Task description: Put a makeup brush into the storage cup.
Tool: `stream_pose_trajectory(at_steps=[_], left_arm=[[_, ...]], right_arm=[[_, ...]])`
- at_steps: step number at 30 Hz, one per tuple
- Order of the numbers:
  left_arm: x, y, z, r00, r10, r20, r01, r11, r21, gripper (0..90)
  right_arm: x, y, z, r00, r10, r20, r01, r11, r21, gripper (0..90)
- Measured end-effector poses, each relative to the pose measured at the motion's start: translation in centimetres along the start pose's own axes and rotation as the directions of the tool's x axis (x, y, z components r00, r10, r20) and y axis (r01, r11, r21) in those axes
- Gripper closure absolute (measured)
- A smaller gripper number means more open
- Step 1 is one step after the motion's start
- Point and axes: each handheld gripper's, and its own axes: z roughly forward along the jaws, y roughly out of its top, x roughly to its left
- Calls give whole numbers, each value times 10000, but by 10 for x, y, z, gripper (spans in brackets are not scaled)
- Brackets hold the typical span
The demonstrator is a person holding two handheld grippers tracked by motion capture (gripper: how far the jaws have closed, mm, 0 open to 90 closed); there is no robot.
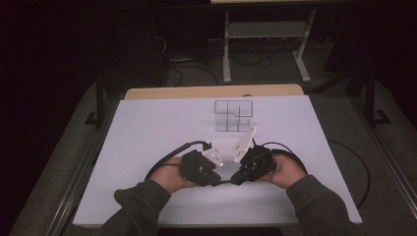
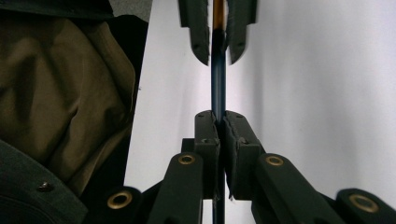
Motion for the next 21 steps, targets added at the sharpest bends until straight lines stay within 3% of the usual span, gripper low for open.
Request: stream_pose_trajectory(at_steps=[12,16,21], left_arm=[[5,-23,-15,9971,-759,-60,754,9955,-570,670],[6,-29,-17,9955,-947,-27,943,9934,-653,703],[7,-30,-18,9963,-860,74,862,9944,-619,774]], right_arm=[[5,-8,-8,9988,8,496,19,9985,-542,838],[6,-11,-9,9979,-9,643,53,9976,-685,838],[6,-10,-10,9974,-38,726,90,9974,-717,838]])
